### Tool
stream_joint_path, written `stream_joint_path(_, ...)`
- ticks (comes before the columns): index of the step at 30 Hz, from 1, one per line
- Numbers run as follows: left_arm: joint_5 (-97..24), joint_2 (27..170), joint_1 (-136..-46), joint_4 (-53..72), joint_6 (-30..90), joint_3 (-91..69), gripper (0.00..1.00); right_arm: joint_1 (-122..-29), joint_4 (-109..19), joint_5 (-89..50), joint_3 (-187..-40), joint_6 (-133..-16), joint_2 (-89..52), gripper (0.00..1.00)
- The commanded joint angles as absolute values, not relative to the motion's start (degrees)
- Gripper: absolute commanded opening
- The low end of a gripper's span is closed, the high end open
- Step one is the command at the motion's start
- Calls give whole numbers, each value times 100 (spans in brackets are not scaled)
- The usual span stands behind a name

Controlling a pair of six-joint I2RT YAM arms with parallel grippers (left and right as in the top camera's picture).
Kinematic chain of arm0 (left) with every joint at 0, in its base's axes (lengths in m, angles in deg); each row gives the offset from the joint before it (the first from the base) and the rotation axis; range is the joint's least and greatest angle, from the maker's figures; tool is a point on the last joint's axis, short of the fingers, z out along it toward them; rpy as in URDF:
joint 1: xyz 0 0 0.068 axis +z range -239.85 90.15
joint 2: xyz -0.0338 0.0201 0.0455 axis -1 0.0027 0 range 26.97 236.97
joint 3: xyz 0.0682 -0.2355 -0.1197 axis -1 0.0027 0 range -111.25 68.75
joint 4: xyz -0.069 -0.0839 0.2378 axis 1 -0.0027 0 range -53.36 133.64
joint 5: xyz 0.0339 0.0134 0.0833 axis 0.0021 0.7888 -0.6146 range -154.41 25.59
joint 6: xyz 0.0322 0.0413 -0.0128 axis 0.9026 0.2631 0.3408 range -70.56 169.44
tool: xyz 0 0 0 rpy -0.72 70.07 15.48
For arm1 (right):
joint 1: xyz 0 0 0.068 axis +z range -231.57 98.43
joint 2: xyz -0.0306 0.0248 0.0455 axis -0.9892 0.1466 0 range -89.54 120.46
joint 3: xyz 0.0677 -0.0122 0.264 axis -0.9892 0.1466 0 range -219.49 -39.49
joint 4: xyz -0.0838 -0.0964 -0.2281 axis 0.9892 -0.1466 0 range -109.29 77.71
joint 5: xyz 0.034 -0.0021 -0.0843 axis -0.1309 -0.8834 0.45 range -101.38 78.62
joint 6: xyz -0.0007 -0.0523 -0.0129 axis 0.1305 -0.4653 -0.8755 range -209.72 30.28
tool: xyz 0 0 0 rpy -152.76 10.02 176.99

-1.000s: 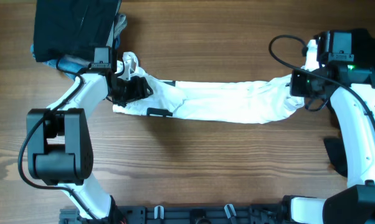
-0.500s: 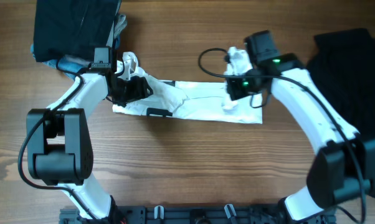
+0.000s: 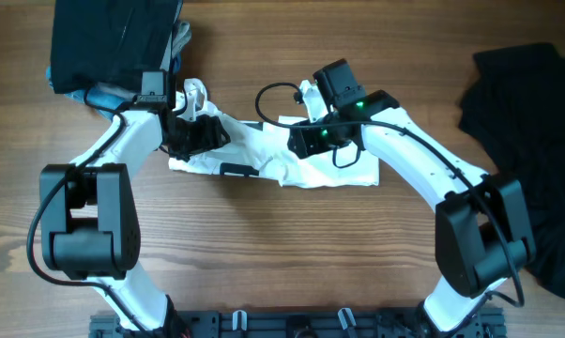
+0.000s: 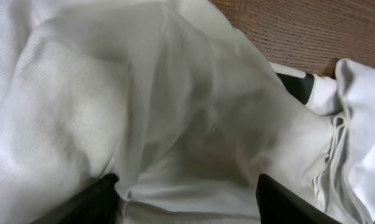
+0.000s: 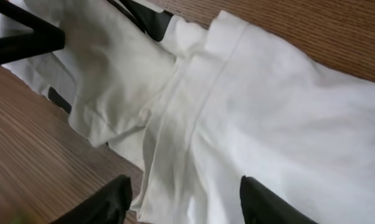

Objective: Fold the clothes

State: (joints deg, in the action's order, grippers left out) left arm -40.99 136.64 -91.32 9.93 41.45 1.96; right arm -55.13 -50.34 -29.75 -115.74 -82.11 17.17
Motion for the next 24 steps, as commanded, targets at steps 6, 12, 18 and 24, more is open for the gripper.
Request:
stream_joint_path(6,-4875,13465,-8999,-179,4252,-230,78,-5832,-5250,-2914,-11587,-7868,1424,15)
stream_joint_path(12,-4835,12912,-8940,-706,4777,-558,98,-5813,-5534,-2896,-11405,-7148,1971,4)
stream_joint_path(18,-5344,12916,-8444,-1167,5109,-529,100,-5815,-5525,-2938,-11392,-6853,2709,4)
stream_joint_path(24,-4221,13484,-7683,-865,5799,-529,98,-5813,-5324,-2938,-11392,-6864,2725,4)
